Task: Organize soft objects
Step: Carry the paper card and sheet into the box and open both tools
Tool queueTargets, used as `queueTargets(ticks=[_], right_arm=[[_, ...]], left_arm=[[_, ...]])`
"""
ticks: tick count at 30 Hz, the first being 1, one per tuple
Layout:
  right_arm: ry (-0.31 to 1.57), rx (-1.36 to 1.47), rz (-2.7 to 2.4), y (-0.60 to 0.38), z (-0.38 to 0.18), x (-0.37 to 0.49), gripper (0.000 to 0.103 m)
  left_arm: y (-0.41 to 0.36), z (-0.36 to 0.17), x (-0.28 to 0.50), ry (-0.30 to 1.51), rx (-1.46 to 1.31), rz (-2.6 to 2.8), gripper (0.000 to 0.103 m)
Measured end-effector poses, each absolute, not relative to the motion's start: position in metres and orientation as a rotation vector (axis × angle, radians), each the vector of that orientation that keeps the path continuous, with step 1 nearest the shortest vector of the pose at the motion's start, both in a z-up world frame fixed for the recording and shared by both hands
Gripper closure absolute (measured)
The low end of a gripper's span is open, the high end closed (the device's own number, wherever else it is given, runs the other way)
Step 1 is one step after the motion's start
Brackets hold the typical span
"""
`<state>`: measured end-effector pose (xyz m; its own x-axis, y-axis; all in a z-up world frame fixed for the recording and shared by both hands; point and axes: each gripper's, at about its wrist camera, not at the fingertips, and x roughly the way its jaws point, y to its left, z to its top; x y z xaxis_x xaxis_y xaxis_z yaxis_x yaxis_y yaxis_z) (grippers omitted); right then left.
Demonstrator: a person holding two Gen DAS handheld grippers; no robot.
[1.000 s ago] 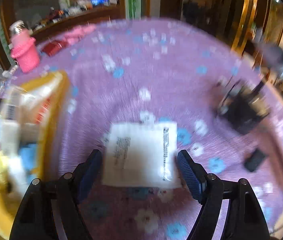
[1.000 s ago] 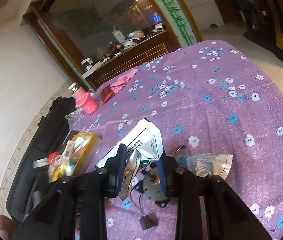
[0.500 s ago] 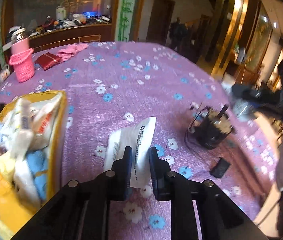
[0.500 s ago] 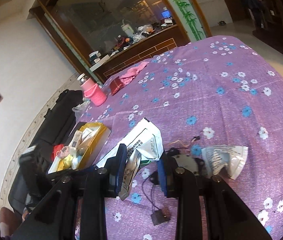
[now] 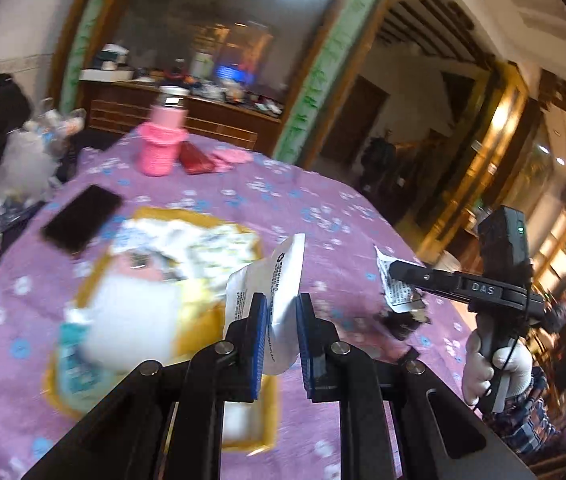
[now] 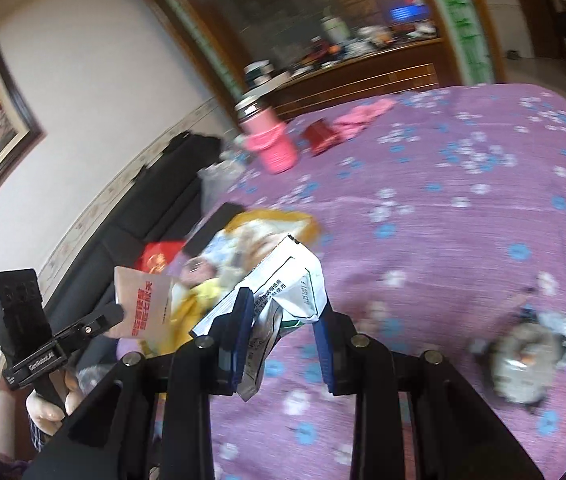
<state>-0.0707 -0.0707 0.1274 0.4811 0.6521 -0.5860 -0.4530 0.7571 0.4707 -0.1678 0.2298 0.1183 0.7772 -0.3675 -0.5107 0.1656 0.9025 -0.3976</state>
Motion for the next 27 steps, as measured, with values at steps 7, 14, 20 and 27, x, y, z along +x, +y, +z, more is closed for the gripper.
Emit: queueTargets(ticks=[7,14,20,27], right_arm=[[0.897,0.169,0.812,0.015,0.115,-0.074,0.074],[0.947,0.041,0.763,0.061,0.097,-0.066,0.074],[0.959,-0.035,0.685,0.081,0.088,-0.033,0.074],[0.974,-0.155,0.576,0.096,0.074,-0.014,0.074]], left_arm=[[0.253,0.084,-0.167,0.695,-0.395,-0.253,0.089],[0.234,0.057,-0.158,0.801,-0.259,-0.152,0.045],[0.244,0.063,-0.168,0.766,-0.264,-0.163,0.04],[0.258,0.076,-0.18,0.717,-0.27,-0.13,0.031]])
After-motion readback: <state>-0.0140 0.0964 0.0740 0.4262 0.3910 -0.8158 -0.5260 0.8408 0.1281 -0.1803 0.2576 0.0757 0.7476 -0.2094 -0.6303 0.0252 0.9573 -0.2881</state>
